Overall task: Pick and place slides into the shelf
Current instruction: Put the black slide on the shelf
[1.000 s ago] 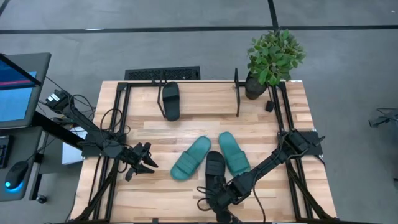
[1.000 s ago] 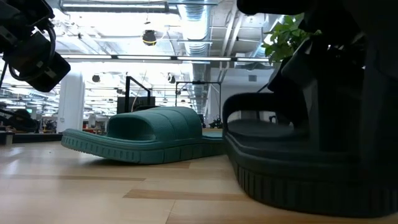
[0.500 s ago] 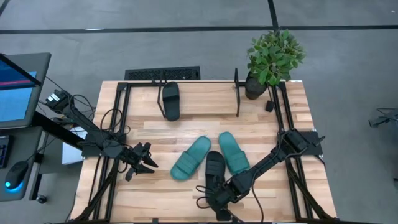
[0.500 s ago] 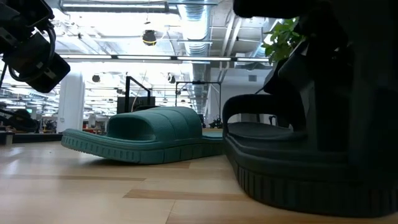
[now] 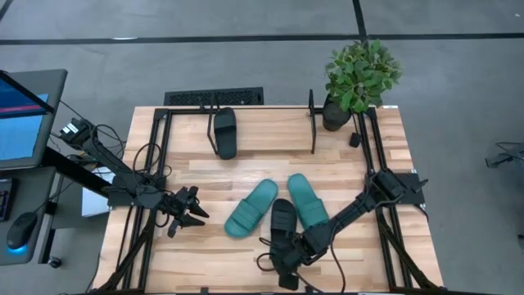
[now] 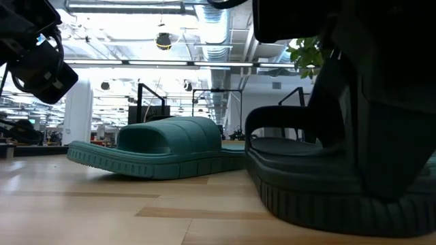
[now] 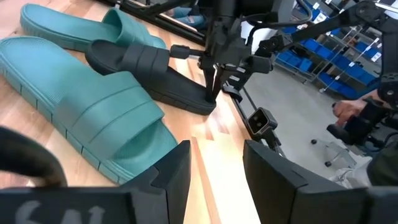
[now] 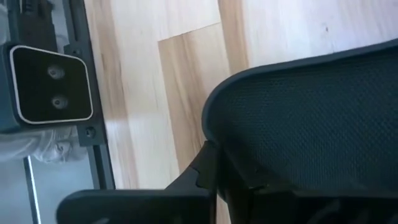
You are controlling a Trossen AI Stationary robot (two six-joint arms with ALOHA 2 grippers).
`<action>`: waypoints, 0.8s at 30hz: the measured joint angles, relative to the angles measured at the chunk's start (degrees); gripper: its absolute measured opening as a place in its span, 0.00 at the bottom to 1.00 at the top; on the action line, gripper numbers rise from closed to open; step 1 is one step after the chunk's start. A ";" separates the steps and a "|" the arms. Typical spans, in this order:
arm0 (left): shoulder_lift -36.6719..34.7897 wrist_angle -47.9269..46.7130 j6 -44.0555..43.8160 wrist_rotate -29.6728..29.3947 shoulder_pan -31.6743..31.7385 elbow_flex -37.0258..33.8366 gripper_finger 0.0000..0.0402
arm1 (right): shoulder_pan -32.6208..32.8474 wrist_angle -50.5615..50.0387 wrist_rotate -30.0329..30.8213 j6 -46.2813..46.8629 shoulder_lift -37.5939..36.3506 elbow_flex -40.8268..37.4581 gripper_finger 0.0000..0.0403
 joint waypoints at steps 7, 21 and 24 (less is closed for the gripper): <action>0.00 -1.04 -0.86 0.24 -0.01 0.02 0.34 | 0.78 -9.11 1.52 0.91 0.32 5.63 0.00; 0.00 -1.00 -1.66 0.24 -0.02 0.02 0.34 | 1.54 -28.02 5.91 1.29 0.50 13.88 0.00; 0.00 -1.00 -3.57 0.24 0.00 0.02 0.34 | 2.26 -29.22 7.10 1.76 0.50 15.49 0.00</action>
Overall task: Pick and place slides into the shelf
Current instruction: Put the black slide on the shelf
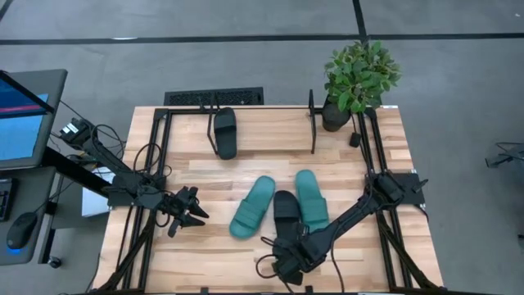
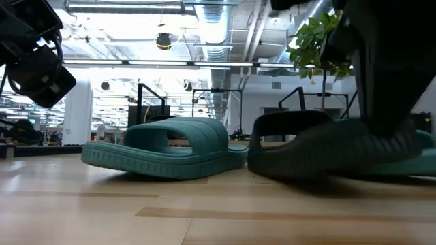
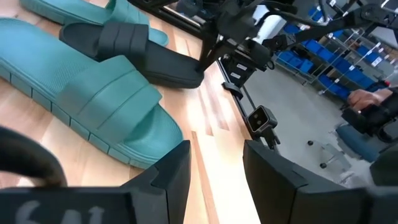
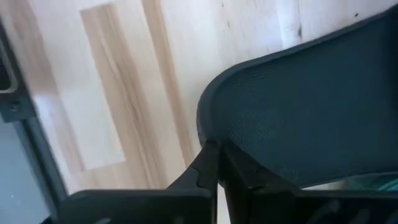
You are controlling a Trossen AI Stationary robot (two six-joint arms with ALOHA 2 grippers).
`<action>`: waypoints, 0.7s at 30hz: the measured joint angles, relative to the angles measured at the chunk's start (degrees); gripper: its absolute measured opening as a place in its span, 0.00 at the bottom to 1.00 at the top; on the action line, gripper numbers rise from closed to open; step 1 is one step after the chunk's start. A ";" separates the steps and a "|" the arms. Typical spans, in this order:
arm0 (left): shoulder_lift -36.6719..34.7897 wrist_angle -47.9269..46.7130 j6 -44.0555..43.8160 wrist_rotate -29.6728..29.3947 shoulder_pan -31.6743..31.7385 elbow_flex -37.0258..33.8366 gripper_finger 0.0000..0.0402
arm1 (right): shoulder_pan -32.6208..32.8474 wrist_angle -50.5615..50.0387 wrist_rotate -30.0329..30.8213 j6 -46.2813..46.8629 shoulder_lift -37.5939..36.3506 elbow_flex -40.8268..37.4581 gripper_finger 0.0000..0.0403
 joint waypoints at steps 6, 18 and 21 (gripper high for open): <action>0.00 -0.09 -2.67 0.00 0.00 0.02 0.34 | 1.53 -2.61 4.76 1.93 -0.12 4.96 0.00; 0.02 -10.91 -0.79 0.02 -0.02 0.04 0.34 | 1.79 -13.05 12.21 2.06 -0.22 16.42 0.00; 0.02 -14.78 -0.79 0.03 -0.01 0.04 0.34 | 1.38 -16.28 13.52 1.66 -0.26 18.41 0.00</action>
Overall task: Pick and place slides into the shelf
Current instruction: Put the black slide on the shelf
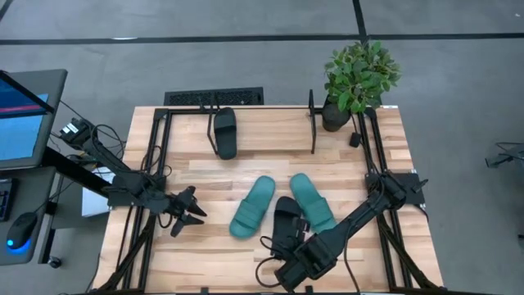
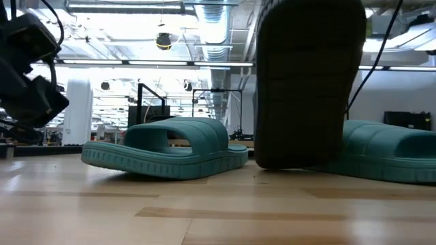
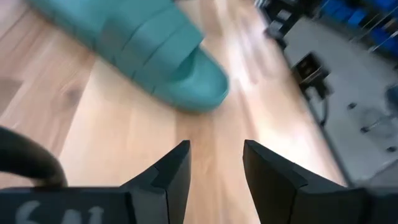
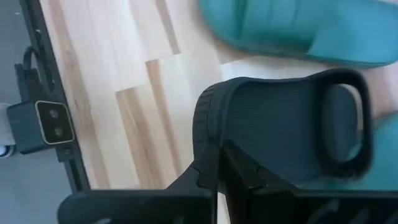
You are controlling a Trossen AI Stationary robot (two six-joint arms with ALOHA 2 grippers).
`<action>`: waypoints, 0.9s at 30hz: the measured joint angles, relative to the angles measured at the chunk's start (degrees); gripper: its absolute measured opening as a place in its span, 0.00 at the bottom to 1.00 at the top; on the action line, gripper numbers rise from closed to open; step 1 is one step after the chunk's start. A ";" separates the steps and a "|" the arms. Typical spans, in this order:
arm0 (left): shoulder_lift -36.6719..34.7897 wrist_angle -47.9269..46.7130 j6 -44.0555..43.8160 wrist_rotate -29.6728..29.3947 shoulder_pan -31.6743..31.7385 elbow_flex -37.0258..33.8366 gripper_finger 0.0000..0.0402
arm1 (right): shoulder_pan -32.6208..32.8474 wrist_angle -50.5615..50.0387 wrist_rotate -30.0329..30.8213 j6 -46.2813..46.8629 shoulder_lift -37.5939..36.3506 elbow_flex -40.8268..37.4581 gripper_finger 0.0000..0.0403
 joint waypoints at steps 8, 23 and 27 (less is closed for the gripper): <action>0.00 -9.37 0.00 0.03 -0.01 0.00 0.34 | -2.26 -6.52 1.56 -2.91 -0.04 3.57 0.00; 0.00 -16.76 0.00 0.01 -0.01 0.00 0.34 | -4.20 -14.86 8.10 -5.17 -0.09 13.30 0.00; 0.00 -16.92 0.00 0.01 -0.01 0.00 0.34 | -4.30 -16.65 9.04 -6.27 -0.12 16.20 0.00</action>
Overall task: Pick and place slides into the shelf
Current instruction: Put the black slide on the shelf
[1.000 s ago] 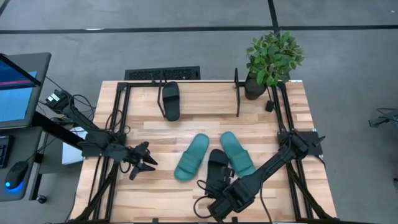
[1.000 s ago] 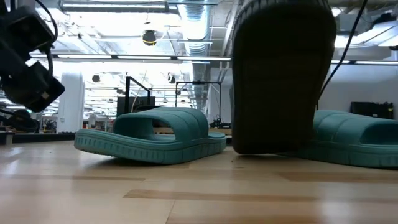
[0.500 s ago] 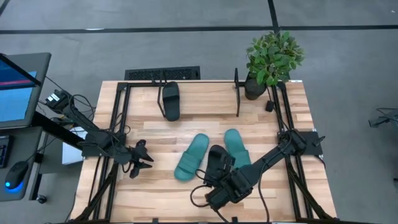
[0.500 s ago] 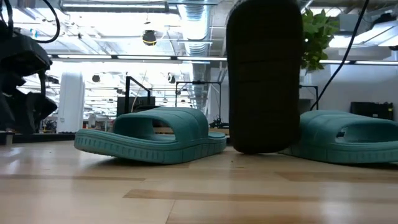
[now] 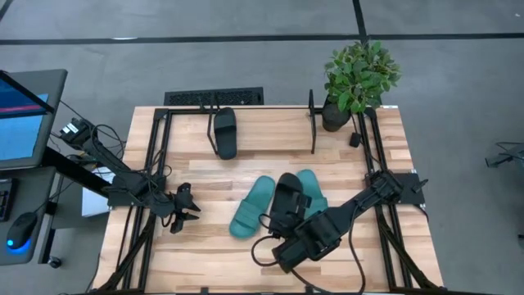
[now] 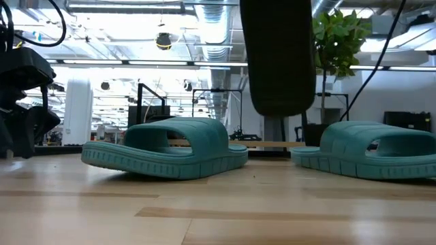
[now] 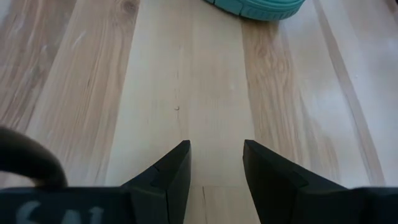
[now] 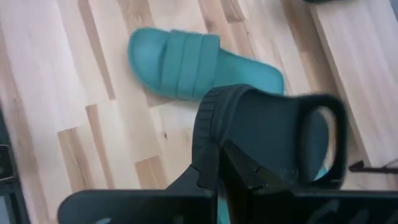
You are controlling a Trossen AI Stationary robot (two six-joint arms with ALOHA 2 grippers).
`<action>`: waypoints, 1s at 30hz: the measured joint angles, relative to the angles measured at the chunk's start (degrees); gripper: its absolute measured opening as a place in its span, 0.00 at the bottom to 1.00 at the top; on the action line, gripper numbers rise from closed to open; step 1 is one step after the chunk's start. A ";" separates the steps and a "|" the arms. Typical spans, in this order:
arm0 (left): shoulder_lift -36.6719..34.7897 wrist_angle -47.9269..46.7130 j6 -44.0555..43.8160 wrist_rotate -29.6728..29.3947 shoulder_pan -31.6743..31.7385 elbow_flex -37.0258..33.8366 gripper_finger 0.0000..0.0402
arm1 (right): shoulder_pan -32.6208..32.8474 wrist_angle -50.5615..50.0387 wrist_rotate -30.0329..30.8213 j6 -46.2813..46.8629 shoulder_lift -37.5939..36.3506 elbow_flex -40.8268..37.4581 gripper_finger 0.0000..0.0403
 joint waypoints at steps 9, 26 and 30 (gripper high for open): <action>0.00 0.01 0.00 0.00 0.02 0.00 0.34 | -3.41 -0.04 -0.04 -7.55 0.07 2.55 0.00; 0.00 -0.39 0.00 -0.02 0.02 0.00 0.34 | -15.64 1.74 0.12 -30.98 0.05 2.53 0.00; -0.02 -0.39 0.00 0.00 0.02 0.00 0.34 | -18.73 5.64 0.15 -37.94 0.05 2.53 0.00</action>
